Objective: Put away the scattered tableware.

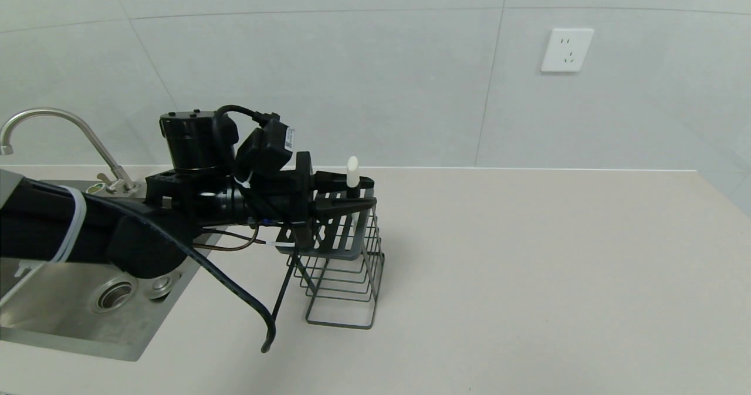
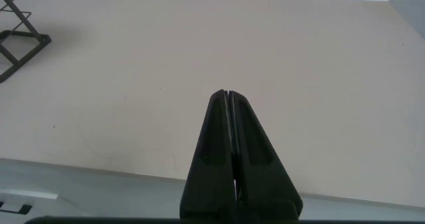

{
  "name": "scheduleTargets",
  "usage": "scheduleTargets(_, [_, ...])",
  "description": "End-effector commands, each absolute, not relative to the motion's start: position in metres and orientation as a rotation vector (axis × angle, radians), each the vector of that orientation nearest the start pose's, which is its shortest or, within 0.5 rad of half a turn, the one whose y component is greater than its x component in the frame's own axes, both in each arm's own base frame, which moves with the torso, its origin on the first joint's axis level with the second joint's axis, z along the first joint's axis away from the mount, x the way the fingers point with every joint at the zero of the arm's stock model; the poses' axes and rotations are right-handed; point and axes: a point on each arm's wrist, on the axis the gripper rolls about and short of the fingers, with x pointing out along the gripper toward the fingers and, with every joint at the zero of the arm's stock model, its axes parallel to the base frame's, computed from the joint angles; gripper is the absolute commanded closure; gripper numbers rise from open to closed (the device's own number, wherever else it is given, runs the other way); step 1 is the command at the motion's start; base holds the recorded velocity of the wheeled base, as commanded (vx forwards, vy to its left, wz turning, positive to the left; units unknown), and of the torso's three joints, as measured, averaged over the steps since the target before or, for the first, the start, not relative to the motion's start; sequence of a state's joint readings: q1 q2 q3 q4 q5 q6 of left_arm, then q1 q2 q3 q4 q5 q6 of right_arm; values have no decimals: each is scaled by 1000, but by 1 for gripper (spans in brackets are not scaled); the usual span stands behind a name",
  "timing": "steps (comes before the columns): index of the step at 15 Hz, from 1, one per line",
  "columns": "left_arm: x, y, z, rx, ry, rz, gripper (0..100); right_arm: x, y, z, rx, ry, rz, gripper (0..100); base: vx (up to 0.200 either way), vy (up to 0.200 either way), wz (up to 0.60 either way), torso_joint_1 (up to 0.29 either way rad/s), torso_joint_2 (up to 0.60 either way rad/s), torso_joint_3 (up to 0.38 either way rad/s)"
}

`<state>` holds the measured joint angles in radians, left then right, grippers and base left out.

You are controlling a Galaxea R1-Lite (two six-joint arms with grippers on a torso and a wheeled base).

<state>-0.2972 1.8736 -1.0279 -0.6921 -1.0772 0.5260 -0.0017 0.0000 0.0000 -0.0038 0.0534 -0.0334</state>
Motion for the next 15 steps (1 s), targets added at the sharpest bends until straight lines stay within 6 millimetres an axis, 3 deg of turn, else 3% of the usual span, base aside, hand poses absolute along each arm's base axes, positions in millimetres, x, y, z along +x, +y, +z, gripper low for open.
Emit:
scheduleTargets(1, [331, -122, 190, 374, -204, -1375, 100, -23, 1, 76, -34, -4, 52, 100, 0, 0, 0, 0, 0, 0])
scheduleTargets(6, [330, -121, 187, 366, -189, -1375, 100, -23, 1, 76, -32, -4, 52, 100, 0, 0, 0, 0, 0, 0])
scheduleTargets(7, [330, -121, 186, 364, -187, -1377, 0, -23, 1, 76, -32, -4, 52, 100, 0, 0, 0, 0, 0, 0])
scheduleTargets(15, [325, -119, 195, 383, -218, -1366, 0, -23, 1, 76, -31, -4, 51, 100, 0, 0, 0, 0, 0, 0])
